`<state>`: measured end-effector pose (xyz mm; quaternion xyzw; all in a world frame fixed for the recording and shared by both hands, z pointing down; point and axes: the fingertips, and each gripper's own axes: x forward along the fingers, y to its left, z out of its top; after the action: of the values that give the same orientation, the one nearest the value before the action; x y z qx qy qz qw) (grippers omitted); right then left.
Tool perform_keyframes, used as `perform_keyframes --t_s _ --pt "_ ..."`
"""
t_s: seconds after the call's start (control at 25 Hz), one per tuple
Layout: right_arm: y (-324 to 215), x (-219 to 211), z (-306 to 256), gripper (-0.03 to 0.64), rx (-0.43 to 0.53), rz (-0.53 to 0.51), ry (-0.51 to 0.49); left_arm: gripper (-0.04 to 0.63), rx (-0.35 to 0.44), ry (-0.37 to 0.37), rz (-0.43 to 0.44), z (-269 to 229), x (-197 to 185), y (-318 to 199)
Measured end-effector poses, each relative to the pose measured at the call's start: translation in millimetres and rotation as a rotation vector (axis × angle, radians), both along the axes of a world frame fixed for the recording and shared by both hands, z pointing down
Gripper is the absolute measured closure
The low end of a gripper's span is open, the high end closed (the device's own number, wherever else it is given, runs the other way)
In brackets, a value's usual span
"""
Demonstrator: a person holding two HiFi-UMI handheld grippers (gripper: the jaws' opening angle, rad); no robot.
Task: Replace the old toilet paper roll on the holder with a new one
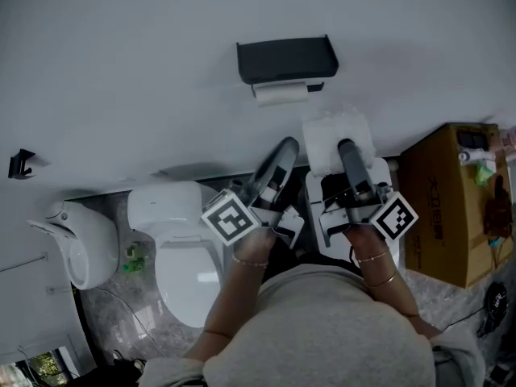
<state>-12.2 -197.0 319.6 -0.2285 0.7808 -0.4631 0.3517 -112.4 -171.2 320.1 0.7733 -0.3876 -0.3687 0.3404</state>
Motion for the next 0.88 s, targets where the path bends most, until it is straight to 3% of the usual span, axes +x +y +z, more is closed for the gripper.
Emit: perform_keyframes --t_s 0.28,0.56,0.68,0.88 --pt "-36 0 2 0.176 -0.005 0.063 0.005 0.561 -0.026 -0.003 0.016 10 -12 -41" --pt "-61 0 4 0.176 0.006 0.107 0.018 0.46 -0.058 0.024 0.003 16 -23 -70" --pt "-67 1 9 0.176 -0.01 0.122 0.014 0.389 -0.127 0.077 0.0 28 -19 -78" --pt "-77 9 15 0.176 -0.026 0.165 0.022 0.333 -0.188 0.072 -0.032 42 -25 -91"
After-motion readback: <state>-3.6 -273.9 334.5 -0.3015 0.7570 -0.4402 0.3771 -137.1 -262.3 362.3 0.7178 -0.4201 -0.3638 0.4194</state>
